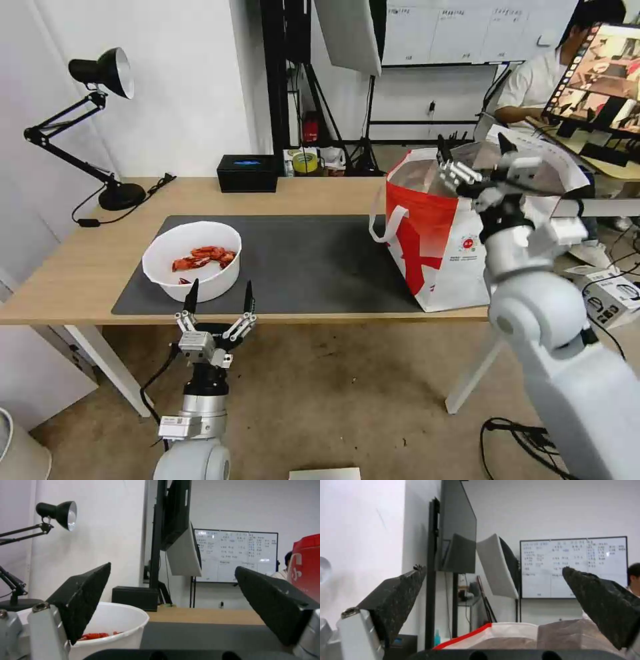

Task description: Pick up the trash from the table and place it into the takeout bag.

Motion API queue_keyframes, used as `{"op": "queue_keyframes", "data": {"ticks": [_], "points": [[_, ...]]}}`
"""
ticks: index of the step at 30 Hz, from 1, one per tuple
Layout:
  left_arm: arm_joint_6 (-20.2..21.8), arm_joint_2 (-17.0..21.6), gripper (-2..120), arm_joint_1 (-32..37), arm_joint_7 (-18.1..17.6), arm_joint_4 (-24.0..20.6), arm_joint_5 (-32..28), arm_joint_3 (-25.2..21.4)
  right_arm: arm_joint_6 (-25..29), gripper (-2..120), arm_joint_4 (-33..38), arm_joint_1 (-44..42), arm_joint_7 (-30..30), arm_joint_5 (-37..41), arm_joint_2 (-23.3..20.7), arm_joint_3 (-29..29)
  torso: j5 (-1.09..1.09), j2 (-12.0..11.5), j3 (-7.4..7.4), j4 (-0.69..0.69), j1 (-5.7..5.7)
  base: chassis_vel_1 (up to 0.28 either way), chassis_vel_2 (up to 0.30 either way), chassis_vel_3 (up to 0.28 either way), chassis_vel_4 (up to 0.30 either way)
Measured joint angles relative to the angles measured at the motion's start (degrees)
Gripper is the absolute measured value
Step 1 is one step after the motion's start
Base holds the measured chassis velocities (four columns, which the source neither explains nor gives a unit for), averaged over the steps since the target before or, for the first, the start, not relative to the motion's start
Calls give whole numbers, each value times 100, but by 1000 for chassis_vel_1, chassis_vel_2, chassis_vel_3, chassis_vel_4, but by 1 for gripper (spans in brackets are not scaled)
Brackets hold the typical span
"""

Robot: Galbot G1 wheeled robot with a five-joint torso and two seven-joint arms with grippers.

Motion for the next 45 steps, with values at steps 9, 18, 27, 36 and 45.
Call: {"op": "queue_keyframes", "data": {"ticks": [9,18,27,36,45], "points": [[2,12,100,19,-4,-24,-20,-36,1145,100,-303,-871,-427,-750,614,51,1,0,0,0,0,0,0,0,0],[2,43,100,47,-7,-40,-103,-47,1870,100,-524,-1617,-586,-1263,1095,276,0,0,0,0,0,0,0,0,0],[-5,47,100,89,-7,-58,-106,-43,2736,100,-699,-2207,-742,-1653,1488,386,0,0,0,1,-1,0,0,0,0],[-30,69,100,129,-7,-71,-113,-89,3178,100,-897,-2555,-798,-1910,1703,412,0,0,0,1,0,0,0,0,0],[-32,121,100,131,-7,-89,-119,-116,3222,100,-913,-2589,-818,-1929,1768,366,0,0,0,1,0,0,0,0,0]]}}
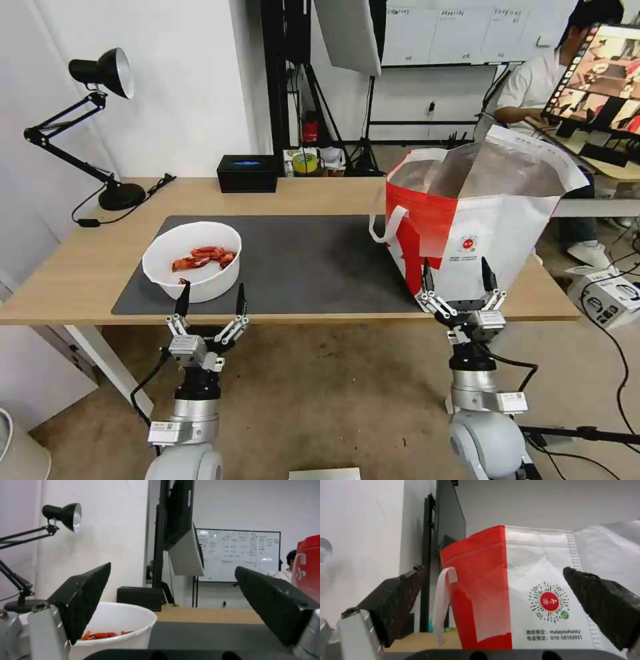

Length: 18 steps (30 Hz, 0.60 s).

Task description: Pick up the trash from the table and place it into the takeout bag.

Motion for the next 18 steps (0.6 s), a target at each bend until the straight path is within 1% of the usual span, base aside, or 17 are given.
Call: {"op": "queue_keyframes", "data": {"ticks": [18], "points": [[0,40,100,-27,-9,30,-23,-6,-48,100,27,79,-41,-8,20,-22,0,0,0,0,0,0,0,0,0]]}}
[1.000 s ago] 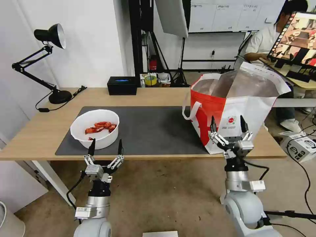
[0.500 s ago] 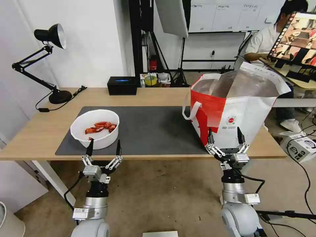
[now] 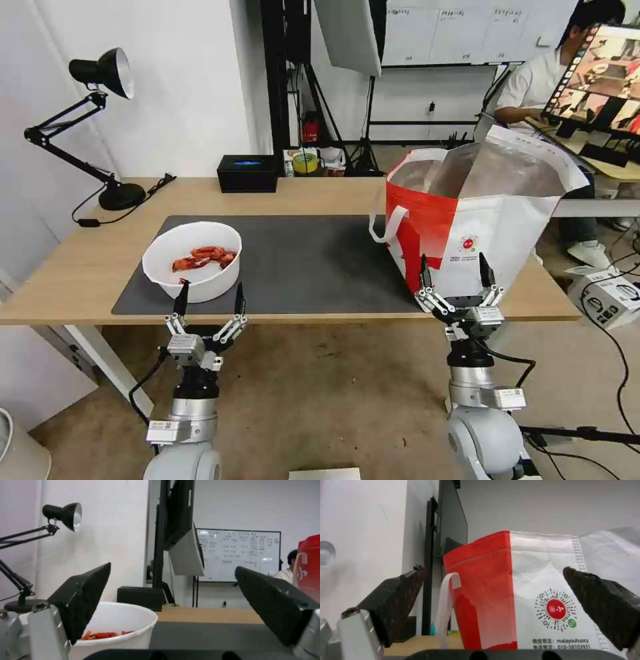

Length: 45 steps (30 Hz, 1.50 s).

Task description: Pick up the trash from the table and place it into the takeout bag.

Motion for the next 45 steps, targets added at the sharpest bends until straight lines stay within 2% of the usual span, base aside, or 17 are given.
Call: {"op": "queue_keyframes", "data": {"ticks": [11,15,17,19,21,23,24,25,27,28,29,32,33,37,39,41,45], "points": [[0,60,100,-11,-7,15,-93,-36,-19,100,-1,21,-84,-18,29,-14,0,0,0,0,0,0,0,0,0],[97,95,100,-35,-169,-33,-87,-27,-22,100,-2,4,-101,-20,53,-30,0,0,0,0,0,0,0,0,0],[408,211,100,-181,-570,-153,-65,31,-24,100,-8,-17,-109,-22,50,-28,0,0,0,0,0,0,0,0,0],[494,249,100,-226,-672,-182,-65,42,-24,100,-10,-20,-110,-23,46,-28,0,0,0,0,0,0,0,0,0],[1015,449,100,-454,-1190,-342,-136,80,-27,100,-11,-24,-115,-27,34,-28,0,0,0,0,0,0,0,0,0],[1095,478,100,-489,-1267,-367,-164,83,-26,100,-11,-24,-115,-27,34,-27,0,0,0,0,0,0,0,0,0],[1443,611,100,-649,-1629,-459,-329,98,-28,100,-11,-26,-118,-35,33,-34,0,0,0,0,1,0,0,0,0],[1636,679,100,-734,-1813,-499,-456,105,-30,100,-11,-26,-119,-43,32,-44,0,0,0,0,1,0,0,0,0],[1747,724,100,-780,-1903,-524,-547,107,-31,100,-11,-25,-119,-48,31,-52,0,0,0,-1,1,0,0,0,0],[2000,842,100,-890,-2092,-582,-798,110,-35,100,-10,-19,-120,-55,25,-74,0,0,0,0,1,0,0,0,0],[2000,842,100,-890,-2092,-582,-798,110,-35,100,-10,-19,-120,-55,25,-74,0,0,0,0,1,0,0,0,0],[2465,1113,100,-1149,-2348,-637,-1230,62,-41,100,-10,-1,-120,-63,17,-93,-1,0,0,0,1,0,0,0,0],[2465,1113,100,-1149,-2348,-637,-1230,62,-41,100,-10,-1,-120,-63,17,-93,-1,0,0,0,1,0,0,0,0],[2910,1344,100,-1386,-2406,-642,-1499,12,-46,100,0,4,-120,-74,9,-105,-1,0,0,0,1,0,0,0,0],[3310,1489,100,-1654,-2421,-574,-1690,-25,-54,100,10,4,-120,-81,-6,-106,0,0,0,0,1,0,0,0,0],[3365,1508,100,-1708,-2430,-551,-1720,-27,-57,100,15,3,-120,-82,-12,-106,0,0,0,0,1,0,0,0,0],[3824,1673,100,-2150,-2582,-388,-1943,-37,-106,100,51,-6,-117,-89,-36,-100,0,-1,1,0,1,0,0,0,0]]}}
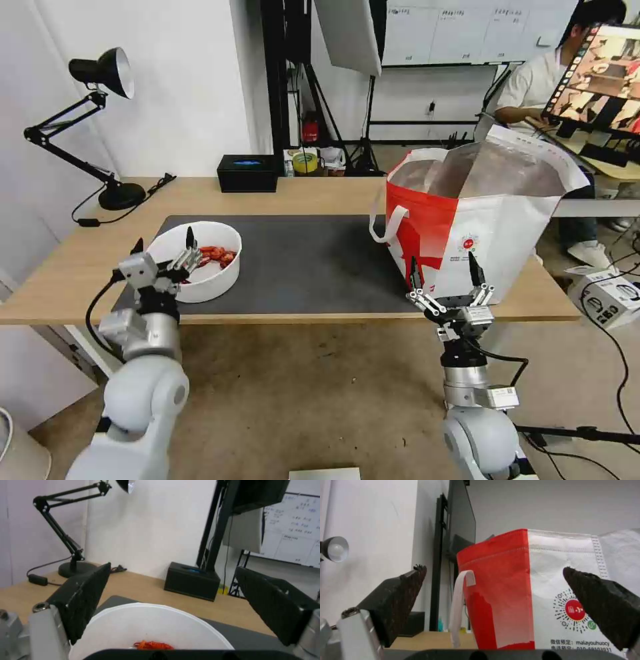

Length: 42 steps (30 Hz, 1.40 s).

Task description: Pick up the trash from the table and place it into the takeout bag.

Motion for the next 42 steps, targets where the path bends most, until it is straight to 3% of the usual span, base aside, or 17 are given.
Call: {"op": "queue_keyframes", "data": {"ticks": [13,24,36,42], "points": [[694,374,100,-689,-273,583,-662,-35,-71,100,53,7,10,5,-14,42,0,0,0,0,0,0,0,0,0],[1753,709,100,-1292,-871,1074,-1176,-72,-74,100,45,-7,12,-7,13,-20,0,0,0,0,0,0,0,0,0],[2764,801,100,-1484,-1156,1238,-1697,-141,-74,100,23,5,20,-19,53,-70,0,1,-1,0,-1,0,0,0,0],[3228,820,100,-1636,-1573,1266,-2131,-151,-67,100,19,-31,27,-22,71,-98,1,1,-1,0,-1,0,0,0,0]]}}
